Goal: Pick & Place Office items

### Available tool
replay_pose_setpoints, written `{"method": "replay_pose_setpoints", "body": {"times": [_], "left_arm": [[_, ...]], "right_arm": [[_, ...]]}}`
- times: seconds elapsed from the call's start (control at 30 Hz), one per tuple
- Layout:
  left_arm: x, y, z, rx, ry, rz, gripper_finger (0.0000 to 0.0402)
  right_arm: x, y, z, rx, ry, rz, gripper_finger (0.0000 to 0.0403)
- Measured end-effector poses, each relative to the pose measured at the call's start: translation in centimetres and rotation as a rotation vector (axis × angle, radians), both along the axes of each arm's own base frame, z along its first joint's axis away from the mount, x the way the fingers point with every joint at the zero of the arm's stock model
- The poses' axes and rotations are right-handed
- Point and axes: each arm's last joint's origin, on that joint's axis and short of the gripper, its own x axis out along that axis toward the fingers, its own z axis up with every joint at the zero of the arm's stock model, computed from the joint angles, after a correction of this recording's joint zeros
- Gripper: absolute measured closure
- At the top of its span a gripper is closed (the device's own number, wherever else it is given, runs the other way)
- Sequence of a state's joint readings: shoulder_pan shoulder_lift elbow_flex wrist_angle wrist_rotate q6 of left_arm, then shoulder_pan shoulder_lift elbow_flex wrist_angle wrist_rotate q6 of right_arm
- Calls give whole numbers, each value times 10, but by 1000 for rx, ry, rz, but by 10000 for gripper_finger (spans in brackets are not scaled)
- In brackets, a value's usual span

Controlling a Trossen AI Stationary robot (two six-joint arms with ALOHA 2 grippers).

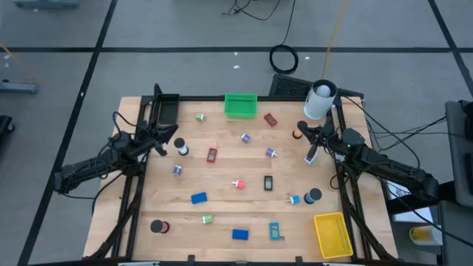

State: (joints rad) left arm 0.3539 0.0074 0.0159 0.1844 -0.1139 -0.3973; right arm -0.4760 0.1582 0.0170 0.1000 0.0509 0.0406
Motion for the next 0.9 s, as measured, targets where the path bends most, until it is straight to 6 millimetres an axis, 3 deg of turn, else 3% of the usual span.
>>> {"method": "replay_pose_setpoints", "body": {"times": [0.9], "left_arm": [[0,0,0,1,1,-9,385]], "right_arm": [[0,0,0,2,3,0,399]]}}
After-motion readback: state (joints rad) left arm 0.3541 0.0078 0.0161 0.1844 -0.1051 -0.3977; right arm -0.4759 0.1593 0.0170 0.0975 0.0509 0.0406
